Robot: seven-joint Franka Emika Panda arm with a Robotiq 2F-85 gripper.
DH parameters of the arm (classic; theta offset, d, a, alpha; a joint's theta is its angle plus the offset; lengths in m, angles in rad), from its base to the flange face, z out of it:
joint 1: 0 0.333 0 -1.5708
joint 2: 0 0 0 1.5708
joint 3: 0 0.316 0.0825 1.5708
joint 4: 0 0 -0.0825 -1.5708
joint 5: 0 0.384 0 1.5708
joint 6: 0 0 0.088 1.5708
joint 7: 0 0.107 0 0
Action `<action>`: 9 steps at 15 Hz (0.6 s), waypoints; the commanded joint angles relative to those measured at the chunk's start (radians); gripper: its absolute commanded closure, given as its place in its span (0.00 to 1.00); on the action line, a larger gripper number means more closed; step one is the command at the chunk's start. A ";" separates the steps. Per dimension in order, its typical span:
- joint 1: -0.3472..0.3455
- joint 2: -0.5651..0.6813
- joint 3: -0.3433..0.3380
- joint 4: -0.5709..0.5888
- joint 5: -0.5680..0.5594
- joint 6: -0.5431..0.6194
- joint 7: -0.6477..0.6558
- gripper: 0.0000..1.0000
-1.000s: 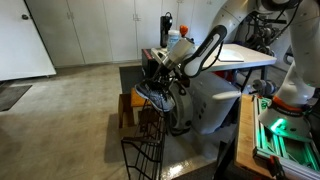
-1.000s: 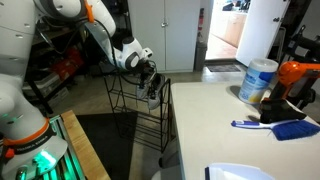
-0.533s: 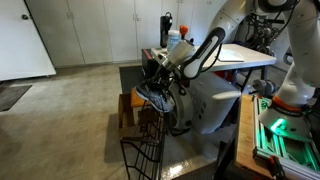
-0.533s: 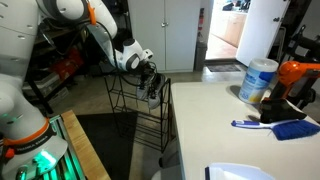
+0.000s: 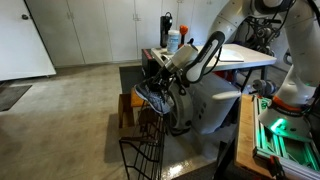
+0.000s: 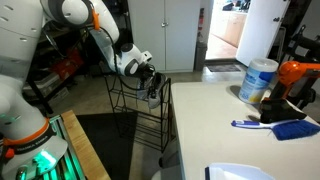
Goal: Remove the shoe from the table and put it on the top rack of the shoe rack next to the shoe on the shoe rack
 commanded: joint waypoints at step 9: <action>0.075 0.009 -0.132 -0.139 -0.113 0.404 0.119 0.95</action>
